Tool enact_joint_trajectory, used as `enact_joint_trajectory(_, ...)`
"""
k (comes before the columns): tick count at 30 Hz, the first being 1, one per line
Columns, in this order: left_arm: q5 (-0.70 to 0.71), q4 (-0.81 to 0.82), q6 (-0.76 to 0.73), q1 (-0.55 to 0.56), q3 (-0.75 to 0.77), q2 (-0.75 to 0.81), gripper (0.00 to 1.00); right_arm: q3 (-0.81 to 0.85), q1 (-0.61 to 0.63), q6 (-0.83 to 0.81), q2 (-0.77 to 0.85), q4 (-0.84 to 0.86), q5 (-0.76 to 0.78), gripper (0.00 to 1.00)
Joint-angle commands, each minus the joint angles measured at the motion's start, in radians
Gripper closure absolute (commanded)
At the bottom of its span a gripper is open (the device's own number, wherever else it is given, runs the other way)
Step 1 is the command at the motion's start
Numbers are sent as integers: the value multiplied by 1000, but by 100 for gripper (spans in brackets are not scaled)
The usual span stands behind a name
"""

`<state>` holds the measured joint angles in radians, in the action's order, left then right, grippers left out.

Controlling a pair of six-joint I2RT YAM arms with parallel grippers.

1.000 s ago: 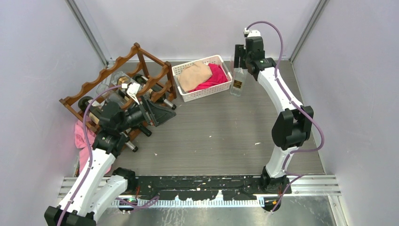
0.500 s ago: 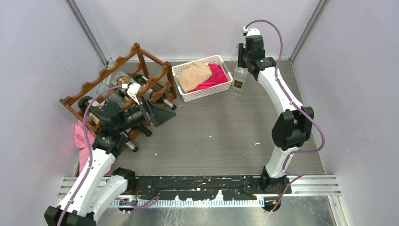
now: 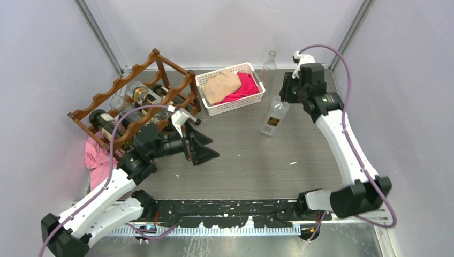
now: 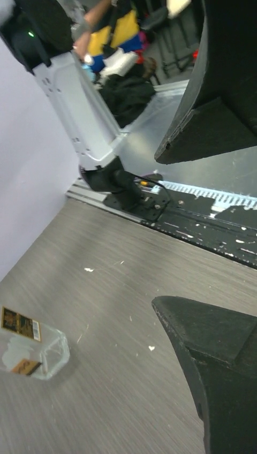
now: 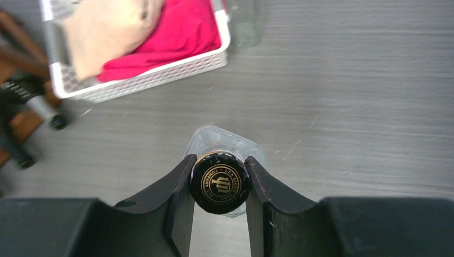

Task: Put the wine bottle on the wine rack
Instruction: Pick up the wine bottle from the center of the board.

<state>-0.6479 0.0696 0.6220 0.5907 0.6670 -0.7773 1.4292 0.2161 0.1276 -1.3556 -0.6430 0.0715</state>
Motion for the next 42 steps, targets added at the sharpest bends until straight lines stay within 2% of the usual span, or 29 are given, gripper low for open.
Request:
enact_joint_trajectory(1, 135, 109, -213, 143, -55, -7, 8, -52, 4, 110, 217, 88, -223, 99)
enact_joint_trajectory(7, 207, 239, -371, 269, -160, 4, 6, -156, 5, 172, 371, 53, -413, 99)
enact_joint_trajectory(12, 252, 260, -453, 288, -214, 47, 2, -249, 5, 234, 451, 83, -528, 99)
enact_joint_trajectory(22, 262, 284, -428, 288, -283, 61, 0, -402, 4, 347, 519, 203, -672, 99)
enact_joint_trajectory(30, 266, 268, -447, 288, -260, -9, 0, -465, 5, 421, 533, 287, -740, 99)
enact_joint_trajectory(33, 260, 266, -506, 288, -240, -51, 0, -483, 5, 436, 540, 307, -755, 99)
enact_joint_trajectory(42, 223, 294, -822, 287, -214, -147, 0, -542, 5, 463, 561, 350, -781, 99)
